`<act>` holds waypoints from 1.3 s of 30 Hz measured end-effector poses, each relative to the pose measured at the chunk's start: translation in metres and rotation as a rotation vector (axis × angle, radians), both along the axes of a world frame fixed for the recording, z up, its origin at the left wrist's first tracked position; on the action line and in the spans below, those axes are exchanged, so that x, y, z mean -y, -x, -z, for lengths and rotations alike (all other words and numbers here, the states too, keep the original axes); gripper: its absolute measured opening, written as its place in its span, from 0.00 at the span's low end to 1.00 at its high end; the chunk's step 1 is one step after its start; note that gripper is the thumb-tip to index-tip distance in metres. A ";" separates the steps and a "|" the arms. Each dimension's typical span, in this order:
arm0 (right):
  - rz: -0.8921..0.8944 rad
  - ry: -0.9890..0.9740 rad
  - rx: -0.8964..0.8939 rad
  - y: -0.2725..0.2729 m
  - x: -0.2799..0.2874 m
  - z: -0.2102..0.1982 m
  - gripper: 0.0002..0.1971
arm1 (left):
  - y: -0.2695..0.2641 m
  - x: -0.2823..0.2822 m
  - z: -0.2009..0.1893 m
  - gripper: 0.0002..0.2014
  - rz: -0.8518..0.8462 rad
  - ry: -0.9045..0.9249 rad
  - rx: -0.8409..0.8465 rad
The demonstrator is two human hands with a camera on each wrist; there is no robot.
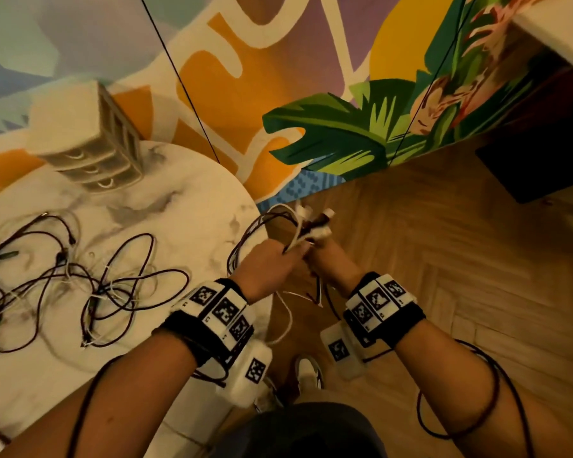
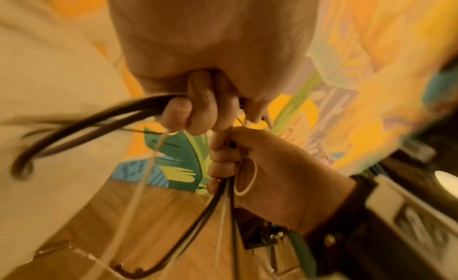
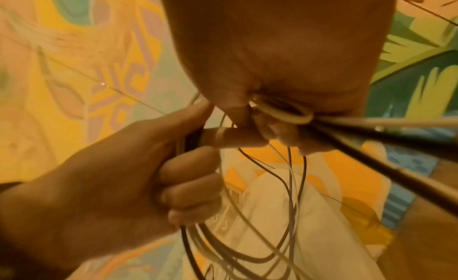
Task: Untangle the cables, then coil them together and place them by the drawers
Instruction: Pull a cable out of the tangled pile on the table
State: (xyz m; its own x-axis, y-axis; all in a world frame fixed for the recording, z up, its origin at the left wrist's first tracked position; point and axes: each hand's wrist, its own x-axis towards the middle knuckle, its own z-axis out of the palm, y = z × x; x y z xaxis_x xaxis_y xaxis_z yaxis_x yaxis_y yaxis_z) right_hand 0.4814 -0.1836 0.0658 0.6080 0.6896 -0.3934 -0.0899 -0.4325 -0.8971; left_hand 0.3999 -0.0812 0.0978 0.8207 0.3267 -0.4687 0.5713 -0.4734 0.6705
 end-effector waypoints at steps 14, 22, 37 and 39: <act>-0.045 -0.087 0.265 0.021 0.029 0.017 0.21 | -0.020 -0.005 -0.010 0.17 -0.564 0.115 0.287; 0.655 -0.257 0.067 0.015 0.056 0.012 0.12 | -0.027 -0.022 -0.001 0.19 -0.622 -0.008 0.330; 0.323 -0.496 -0.248 -0.026 0.086 0.017 0.24 | -0.011 -0.052 0.027 0.19 -0.561 -0.253 0.259; 0.006 0.098 0.145 -0.016 0.090 0.030 0.34 | -0.013 -0.057 0.026 0.19 -0.574 -0.267 0.269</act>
State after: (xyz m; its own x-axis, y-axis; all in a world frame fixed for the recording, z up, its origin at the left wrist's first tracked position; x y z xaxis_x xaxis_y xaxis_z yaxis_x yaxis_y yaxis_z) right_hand 0.4975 -0.2741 0.0359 0.6676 0.6481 -0.3664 0.0345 -0.5185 -0.8544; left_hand 0.4131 -0.0247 0.0723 0.5596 0.8206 -0.1158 0.6109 -0.3140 0.7268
